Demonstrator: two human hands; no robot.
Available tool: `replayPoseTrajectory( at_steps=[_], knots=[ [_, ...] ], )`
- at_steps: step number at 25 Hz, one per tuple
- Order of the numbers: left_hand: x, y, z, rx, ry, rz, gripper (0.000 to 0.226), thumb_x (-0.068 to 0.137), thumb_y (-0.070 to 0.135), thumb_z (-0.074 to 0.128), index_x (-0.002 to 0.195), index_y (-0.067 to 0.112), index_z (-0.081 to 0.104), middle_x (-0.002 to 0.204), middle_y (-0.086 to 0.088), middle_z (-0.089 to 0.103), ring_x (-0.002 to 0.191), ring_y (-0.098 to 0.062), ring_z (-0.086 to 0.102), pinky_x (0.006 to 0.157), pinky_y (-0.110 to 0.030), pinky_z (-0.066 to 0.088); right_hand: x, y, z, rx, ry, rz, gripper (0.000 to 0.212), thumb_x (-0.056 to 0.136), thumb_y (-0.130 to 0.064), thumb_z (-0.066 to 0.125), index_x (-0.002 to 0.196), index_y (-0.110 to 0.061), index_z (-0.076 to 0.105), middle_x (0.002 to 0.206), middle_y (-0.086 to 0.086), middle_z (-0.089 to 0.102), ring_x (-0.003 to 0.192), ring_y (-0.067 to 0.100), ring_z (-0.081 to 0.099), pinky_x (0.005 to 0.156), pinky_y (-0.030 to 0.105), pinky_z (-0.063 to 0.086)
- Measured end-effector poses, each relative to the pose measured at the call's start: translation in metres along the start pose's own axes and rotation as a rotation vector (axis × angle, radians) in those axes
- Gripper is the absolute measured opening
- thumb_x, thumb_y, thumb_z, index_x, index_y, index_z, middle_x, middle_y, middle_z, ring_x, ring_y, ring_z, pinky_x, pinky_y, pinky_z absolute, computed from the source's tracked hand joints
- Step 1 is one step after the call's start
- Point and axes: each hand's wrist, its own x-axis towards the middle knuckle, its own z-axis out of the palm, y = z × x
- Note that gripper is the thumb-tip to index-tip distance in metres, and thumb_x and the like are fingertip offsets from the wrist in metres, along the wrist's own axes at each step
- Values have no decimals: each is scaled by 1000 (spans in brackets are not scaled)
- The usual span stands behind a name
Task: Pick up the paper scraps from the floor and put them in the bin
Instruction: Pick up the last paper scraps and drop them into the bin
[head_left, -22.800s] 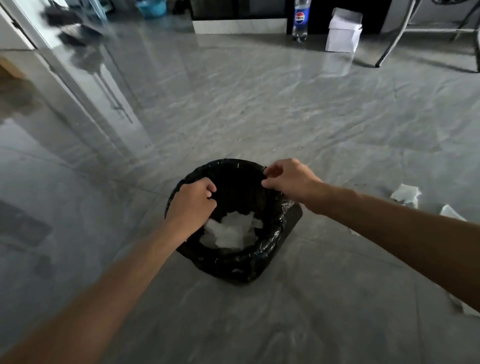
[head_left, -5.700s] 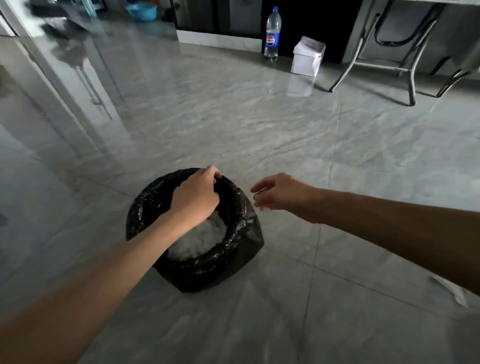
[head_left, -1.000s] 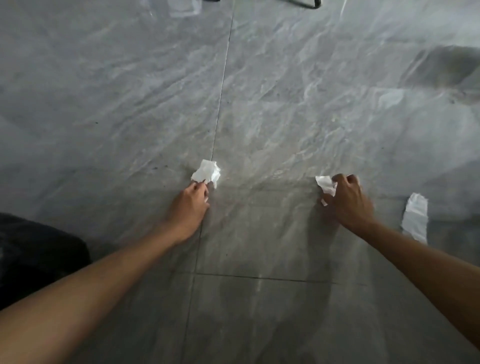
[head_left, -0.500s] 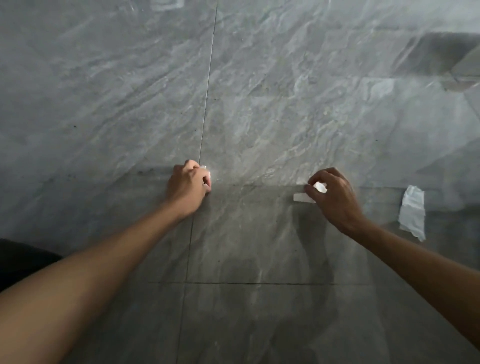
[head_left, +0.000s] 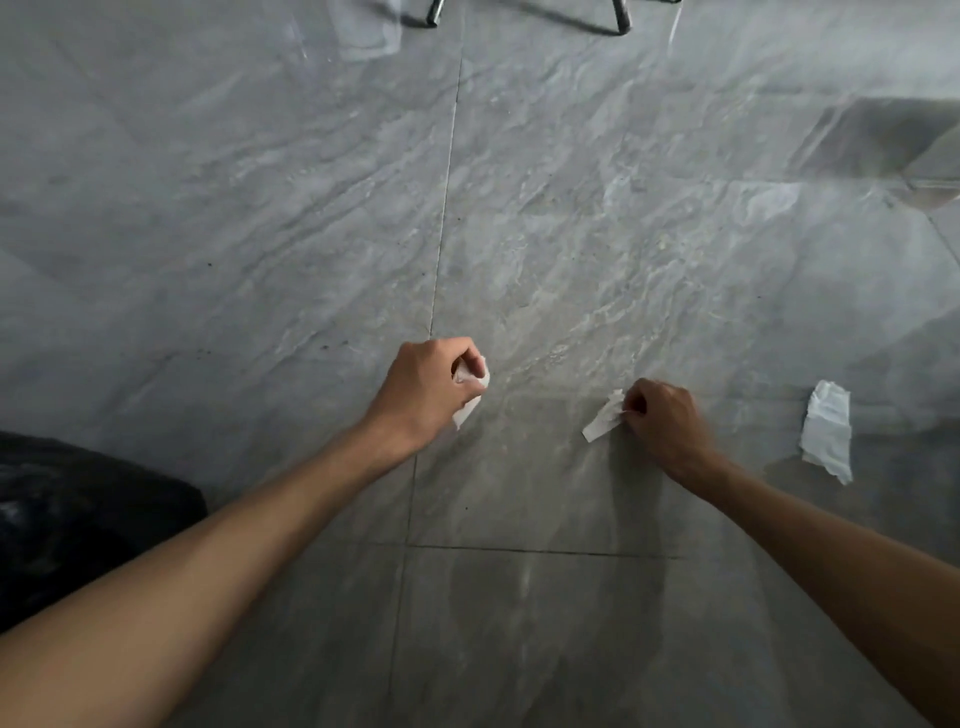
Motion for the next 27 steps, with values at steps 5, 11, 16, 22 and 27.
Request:
replayPoseTrajectory(
  at_steps=[5, 11, 16, 22, 27],
  knots=[
    [-46, 43, -79, -49, 23, 20, 25, 72, 15, 73, 89, 29, 63, 67, 7, 67, 54, -3, 58, 51, -10, 40, -25, -80, -15, 308, -110, 54, 9, 76, -13, 72, 81, -17, 66, 76, 4, 69, 64, 16, 60, 57, 24, 45],
    [-138, 39, -209, 101, 275, 32, 23, 72, 22, 74, 89, 32, 61, 64, 14, 60, 54, -8, 49, 53, -16, 35, -59, -237, -49, 615, -287, -226, 7, 80, -13, 70, 83, -17, 65, 77, 4, 70, 59, 17, 65, 55, 26, 52],
    [-213, -34, -270, 219, 452, -242, 23, 72, 21, 75, 86, 34, 61, 62, 12, 57, 53, -8, 49, 57, -18, 39, -91, -357, -62, 697, -327, -471, 6, 80, -9, 67, 85, -12, 66, 75, 6, 69, 56, 11, 64, 49, 19, 48],
    [-271, -127, -267, 371, 184, -654, 40, 80, 23, 70, 117, 28, 56, 105, -7, 65, 96, -28, 62, 83, -42, 51, -129, -464, -48, 669, -342, -730, 7, 78, -11, 66, 82, -17, 67, 71, -4, 67, 59, 6, 61, 56, 14, 48],
    [-281, -141, -264, 333, 328, -628, 44, 81, 15, 63, 123, 22, 53, 116, -3, 63, 103, -23, 61, 79, -32, 47, -146, -497, -10, 408, -527, -778, 16, 79, -13, 67, 94, -13, 71, 85, 1, 70, 73, 7, 58, 55, 2, 38]
  ],
)
